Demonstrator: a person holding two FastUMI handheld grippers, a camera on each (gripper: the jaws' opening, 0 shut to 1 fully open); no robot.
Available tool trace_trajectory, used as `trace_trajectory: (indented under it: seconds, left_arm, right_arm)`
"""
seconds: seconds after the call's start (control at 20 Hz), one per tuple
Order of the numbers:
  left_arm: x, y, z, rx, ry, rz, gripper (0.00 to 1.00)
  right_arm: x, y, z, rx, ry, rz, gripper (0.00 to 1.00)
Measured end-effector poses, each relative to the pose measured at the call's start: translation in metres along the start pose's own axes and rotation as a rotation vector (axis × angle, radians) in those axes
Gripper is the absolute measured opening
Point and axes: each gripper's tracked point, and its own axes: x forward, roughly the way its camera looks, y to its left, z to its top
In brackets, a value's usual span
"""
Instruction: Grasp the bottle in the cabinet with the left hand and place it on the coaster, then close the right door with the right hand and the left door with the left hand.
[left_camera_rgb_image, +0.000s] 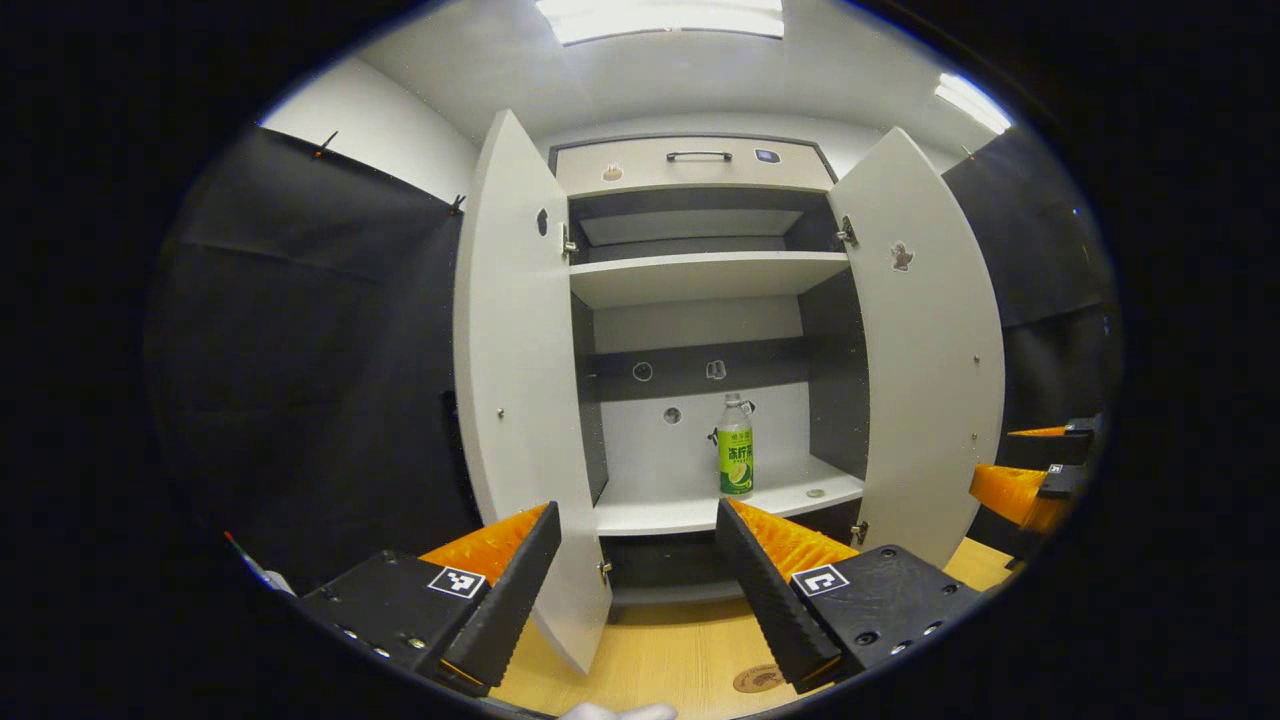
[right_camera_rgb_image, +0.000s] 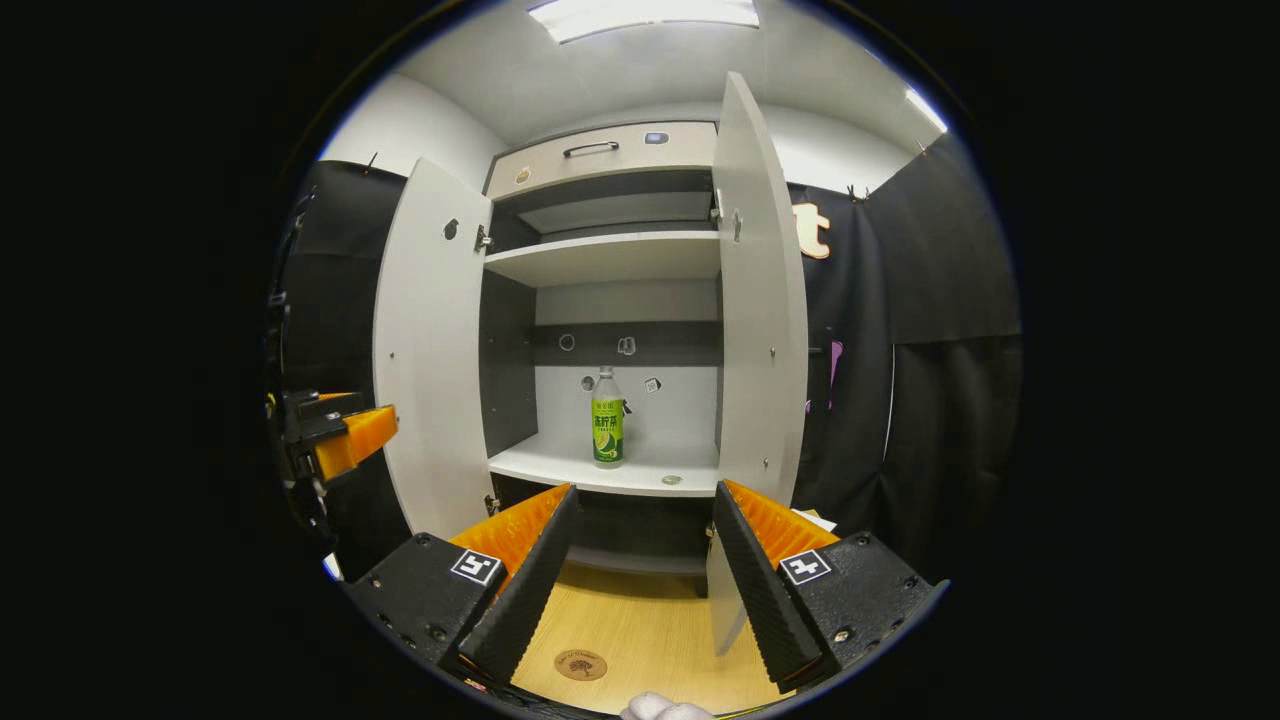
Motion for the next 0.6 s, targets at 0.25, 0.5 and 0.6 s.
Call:
trace_trajectory:
  seconds: [0.25, 0.5, 0.6]
  left_arm:
    - [0.072, -0.038, 0.027, -0.021, -0.057, -0.071, 0.95]
    - [0.154, -0.084, 0.050, -0.045, -0.108, -0.141, 0.95]
    - [0.184, -0.095, 0.050, -0.049, -0.113, -0.149, 0.95]
  right_arm:
    - [0.013, -0.017, 0.008, 0.013, 0.001, -0.017, 0.83]
    - [0.012, -0.032, 0.022, 0.015, -0.005, -0.041, 0.83]
    - [0.011, -0.037, 0.027, 0.019, -0.008, -0.053, 0.83]
